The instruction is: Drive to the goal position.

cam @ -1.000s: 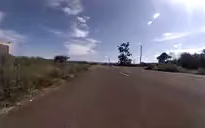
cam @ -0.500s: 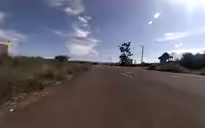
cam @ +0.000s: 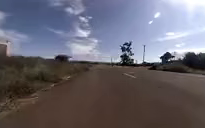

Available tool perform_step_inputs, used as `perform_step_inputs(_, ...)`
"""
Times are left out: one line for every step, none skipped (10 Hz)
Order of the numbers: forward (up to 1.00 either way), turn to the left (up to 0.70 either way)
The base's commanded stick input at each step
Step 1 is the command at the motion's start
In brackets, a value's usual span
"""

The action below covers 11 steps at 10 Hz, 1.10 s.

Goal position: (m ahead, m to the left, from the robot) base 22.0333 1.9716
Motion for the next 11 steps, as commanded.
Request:
perform_step_inputs(1.0, 0.0)
perform_step_inputs(1.0, 0.0)
perform_step_inputs(1.0, 0.0)
perform_step_inputs(1.0, 0.0)
perform_step_inputs(1.0, 0.0)
perform_step_inputs(1.0, -0.33)
perform_step_inputs(1.0, -0.39)
perform_step_inputs(1.0, -0.24)
perform_step_inputs(1.0, -0.05)
perform_step_inputs(1.0, 0.0)
perform_step_inputs(1.0, 0.0)
